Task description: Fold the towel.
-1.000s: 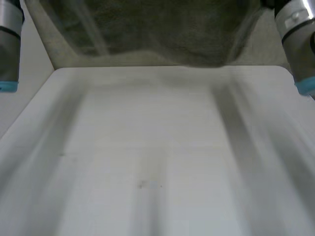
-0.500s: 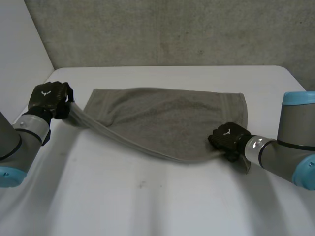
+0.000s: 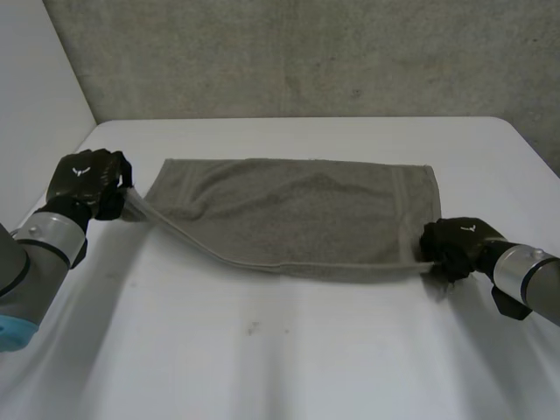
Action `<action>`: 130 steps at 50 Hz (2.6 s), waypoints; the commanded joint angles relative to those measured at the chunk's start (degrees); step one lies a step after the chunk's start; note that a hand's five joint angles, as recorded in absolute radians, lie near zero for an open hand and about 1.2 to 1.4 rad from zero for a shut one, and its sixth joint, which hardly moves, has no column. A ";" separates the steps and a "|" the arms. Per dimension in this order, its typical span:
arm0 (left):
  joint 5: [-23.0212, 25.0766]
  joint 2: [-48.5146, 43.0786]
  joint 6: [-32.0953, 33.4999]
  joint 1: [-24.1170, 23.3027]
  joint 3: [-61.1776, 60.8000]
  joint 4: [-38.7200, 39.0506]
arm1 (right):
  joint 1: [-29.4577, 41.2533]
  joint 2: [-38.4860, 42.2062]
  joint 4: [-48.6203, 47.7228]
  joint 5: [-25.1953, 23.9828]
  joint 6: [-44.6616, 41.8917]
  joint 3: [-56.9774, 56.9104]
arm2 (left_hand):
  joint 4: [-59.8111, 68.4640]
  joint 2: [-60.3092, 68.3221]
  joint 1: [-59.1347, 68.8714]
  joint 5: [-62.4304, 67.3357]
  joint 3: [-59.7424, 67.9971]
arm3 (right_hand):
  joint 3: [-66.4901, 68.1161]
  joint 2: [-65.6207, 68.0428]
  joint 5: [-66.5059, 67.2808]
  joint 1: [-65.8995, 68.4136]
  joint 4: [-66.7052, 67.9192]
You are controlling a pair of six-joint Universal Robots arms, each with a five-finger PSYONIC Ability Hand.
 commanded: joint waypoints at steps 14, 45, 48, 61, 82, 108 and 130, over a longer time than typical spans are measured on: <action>1.01 21.23 0.25 4.12 -7.90 -33.81 | -5.98 -21.51 35.38 -0.20 -34.65 3.63 | 10.23 10.23 14.13 11.18 10.34 | 17.94 17.20 19.59 26.83 17.86; -4.07 -6.92 2.71 -1.84 13.68 -24.44 | 5.96 7.89 18.07 12.20 -33.58 -28.08 | 10.23 10.23 14.13 11.18 10.34 | 17.94 17.20 19.59 26.83 17.86; -4.69 -13.16 2.62 -2.63 19.48 -24.44 | 6.57 11.41 12.35 12.81 -32.70 -29.75 | 10.23 10.23 14.13 11.18 10.34 | 17.94 17.20 19.59 26.83 17.86; -5.49 -25.22 3.15 -6.24 30.49 -15.14 | 9.21 22.14 0.38 16.25 -32.87 -35.82 | 10.23 10.23 14.13 11.18 10.34 | 17.94 17.20 19.59 26.83 17.86; -5.49 -11.08 3.50 -9.93 19.51 -14.25 | 8.95 0.35 -3.14 14.14 -14.59 -20.44 | -59.77 -59.77 -55.87 -58.82 -59.66 | -52.06 -52.80 -50.41 -43.17 -52.14; -4.52 2.54 2.89 -9.49 2.81 -13.89 | -13.10 -7.22 -6.65 -5.64 -16.61 11.99 | -59.77 -59.77 -55.87 -58.82 -59.66 | -26.25 -26.98 -24.59 -17.35 -26.33; -4.61 2.81 2.89 -9.49 2.28 -13.89 | -16.53 -0.79 -11.84 -3.54 -22.06 9.53 | -59.77 -59.77 -55.87 -58.82 -59.66 | 17.94 17.20 19.59 26.83 17.86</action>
